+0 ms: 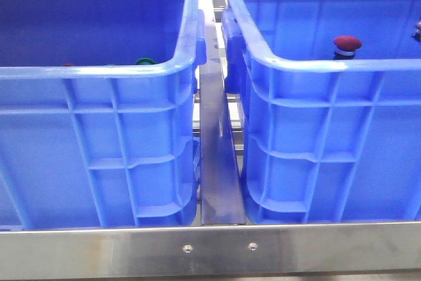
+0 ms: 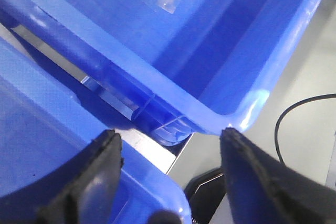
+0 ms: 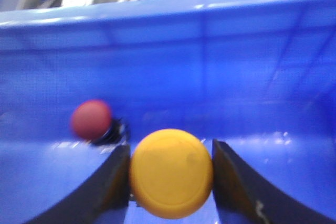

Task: Pick red and yellow buttons and place in box
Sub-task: 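Place the yellow button beside the red one with the right gripper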

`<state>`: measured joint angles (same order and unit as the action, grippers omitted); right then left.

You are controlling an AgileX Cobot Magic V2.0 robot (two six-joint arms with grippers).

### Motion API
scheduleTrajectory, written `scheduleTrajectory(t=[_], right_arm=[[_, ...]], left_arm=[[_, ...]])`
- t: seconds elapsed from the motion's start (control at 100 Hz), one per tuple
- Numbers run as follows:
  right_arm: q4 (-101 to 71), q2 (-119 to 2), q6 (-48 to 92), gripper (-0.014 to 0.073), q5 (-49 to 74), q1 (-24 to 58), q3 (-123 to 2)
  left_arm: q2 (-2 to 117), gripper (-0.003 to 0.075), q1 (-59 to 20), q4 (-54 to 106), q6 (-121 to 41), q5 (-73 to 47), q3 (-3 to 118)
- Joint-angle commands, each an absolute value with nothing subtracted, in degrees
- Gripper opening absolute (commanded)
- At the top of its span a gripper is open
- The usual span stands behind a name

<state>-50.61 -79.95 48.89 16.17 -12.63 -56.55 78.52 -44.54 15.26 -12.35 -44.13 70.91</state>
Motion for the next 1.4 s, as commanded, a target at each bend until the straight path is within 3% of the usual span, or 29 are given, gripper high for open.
scheduleTrajectory(t=[0.0, 0.66, 0.95, 1.39], right_arm=[[-52.07, -80.39, 49.39, 0.0216, 9.29, -11.34, -58.32], [-52.07, -95.53, 49.39, 0.0218, -1.07, -7.85, -63.30], [-52.07, -95.42, 49.39, 0.0498, -0.45, -7.85, -63.30], [-52.46, -85.82, 49.39, 0.0504, 2.44, -7.90, -61.75]], left_arm=[[76.41, 0.0400, -44.96, 17.30, -12.30, -41.31, 72.75], [76.41, 0.0400, -44.96, 18.71, -12.30, -41.31, 72.75], [76.41, 0.0400, -44.96, 18.71, -12.30, -41.31, 72.75], [73.53, 0.0382, -44.45, 15.55, -11.46, -38.40, 72.75]])
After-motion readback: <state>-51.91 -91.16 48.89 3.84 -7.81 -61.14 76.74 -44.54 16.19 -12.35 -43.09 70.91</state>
